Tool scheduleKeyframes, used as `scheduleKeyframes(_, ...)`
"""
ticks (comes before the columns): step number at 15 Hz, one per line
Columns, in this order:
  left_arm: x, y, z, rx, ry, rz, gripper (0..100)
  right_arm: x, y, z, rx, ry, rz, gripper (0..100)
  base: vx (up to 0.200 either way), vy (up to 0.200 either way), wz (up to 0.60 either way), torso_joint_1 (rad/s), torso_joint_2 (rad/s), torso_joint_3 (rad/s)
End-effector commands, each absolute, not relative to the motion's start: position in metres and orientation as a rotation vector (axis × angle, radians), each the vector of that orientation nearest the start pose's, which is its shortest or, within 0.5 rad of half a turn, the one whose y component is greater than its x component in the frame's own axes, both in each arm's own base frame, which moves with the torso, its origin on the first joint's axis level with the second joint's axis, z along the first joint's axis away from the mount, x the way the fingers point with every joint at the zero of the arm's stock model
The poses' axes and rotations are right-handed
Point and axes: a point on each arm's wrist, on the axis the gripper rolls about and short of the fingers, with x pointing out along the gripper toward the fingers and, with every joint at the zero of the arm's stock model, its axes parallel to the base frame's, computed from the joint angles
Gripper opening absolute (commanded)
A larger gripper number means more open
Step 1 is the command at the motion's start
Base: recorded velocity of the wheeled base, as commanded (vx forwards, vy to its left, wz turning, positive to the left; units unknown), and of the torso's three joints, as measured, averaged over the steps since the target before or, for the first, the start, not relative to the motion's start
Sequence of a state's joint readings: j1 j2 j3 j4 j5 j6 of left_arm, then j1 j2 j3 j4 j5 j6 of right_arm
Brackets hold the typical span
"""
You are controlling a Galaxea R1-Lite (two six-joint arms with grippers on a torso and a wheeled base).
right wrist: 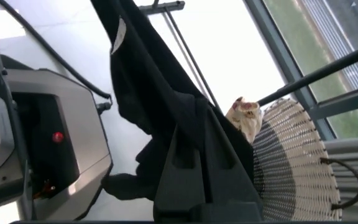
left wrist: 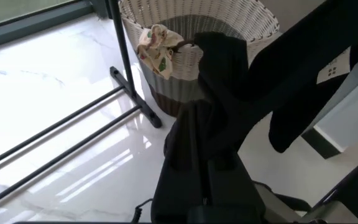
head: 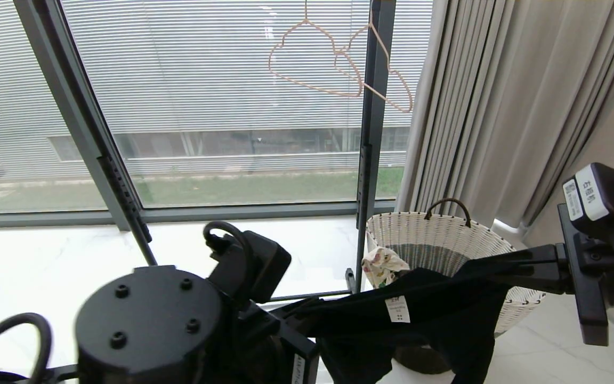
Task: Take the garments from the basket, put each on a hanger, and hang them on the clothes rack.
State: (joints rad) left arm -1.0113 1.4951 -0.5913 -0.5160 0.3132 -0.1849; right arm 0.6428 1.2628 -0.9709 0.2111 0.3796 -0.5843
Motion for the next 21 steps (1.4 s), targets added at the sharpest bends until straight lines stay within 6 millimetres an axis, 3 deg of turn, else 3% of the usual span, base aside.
scheduleKeyframes(1, 0.123, -0.179, 0.199, -0.001, 0.287, -0.661, 0, 0.150, 0.128, 0.259, -0.592, 0.202, 1.145, 0, 0.000, 0.000, 0.00, 0.000, 0.00, 0.000)
scheduleKeyframes(7, 0.100, -0.143, 0.249, 0.002, 0.292, -0.661, 0, 0.170, 0.163, 0.270, -0.595, 0.162, 1.208, 0, 0.000, 0.000, 0.00, 0.000, 0.00, 0.000)
scheduleKeyframes(10, 0.091, -0.123, 0.254, -0.004, 0.288, -0.635, 0, 0.176, 0.175, 0.267, -0.598, 0.157, 1.229, 0, 0.000, 0.000, 0.00, 0.000, 0.00, 0.000)
scheduleKeyframes(14, 0.099, -0.113, 0.255, 0.076, 0.252, -0.570, 0, 0.177, 0.182, 0.264, -0.602, 0.151, 1.243, 0, 0.000, 0.000, 0.00, 0.000, 0.00, 0.000)
scheduleKeyframes(21, 0.112, -0.118, 0.254, 0.193, 0.246, -0.541, 0, 0.165, 0.169, 0.267, -0.573, 0.156, 1.222, 0, 0.000, 0.000, 0.00, 0.000, 0.00, 0.000)
